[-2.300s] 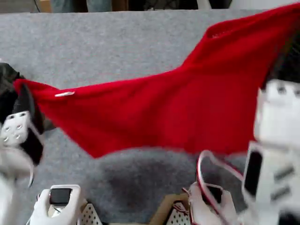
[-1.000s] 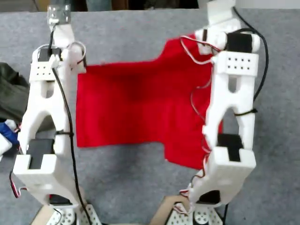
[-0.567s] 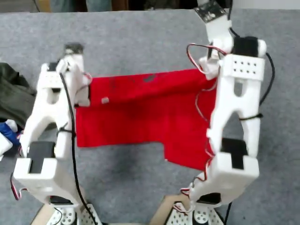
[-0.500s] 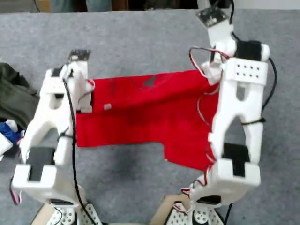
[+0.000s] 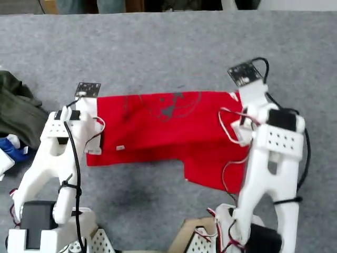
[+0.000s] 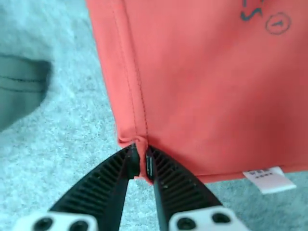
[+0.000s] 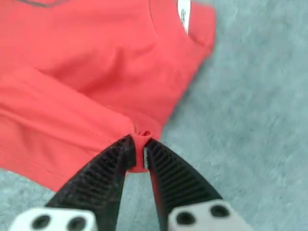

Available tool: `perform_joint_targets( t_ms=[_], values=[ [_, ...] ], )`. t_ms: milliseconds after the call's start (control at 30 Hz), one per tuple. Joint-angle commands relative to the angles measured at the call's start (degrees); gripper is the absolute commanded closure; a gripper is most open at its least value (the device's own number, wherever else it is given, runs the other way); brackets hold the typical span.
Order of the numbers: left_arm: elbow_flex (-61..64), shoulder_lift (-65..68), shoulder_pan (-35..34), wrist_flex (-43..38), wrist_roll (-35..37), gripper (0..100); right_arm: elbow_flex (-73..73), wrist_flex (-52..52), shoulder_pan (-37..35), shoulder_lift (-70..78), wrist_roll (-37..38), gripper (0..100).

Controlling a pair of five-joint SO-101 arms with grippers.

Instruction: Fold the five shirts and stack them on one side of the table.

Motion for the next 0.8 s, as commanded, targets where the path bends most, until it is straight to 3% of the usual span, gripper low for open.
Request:
perform_joint_targets(
  t_ms=[0, 767],
  values=[
    [0.4, -2.73, -0.13, 0.0, -0.62, 97, 2.95, -1.93, 2.73, -3.65, 0.35, 98.5],
    [1.19, -2.73, -0.13, 2.2, -4.66, 97, 12.35, -8.97, 5.36, -3.65, 4.84, 98.5]
  ],
)
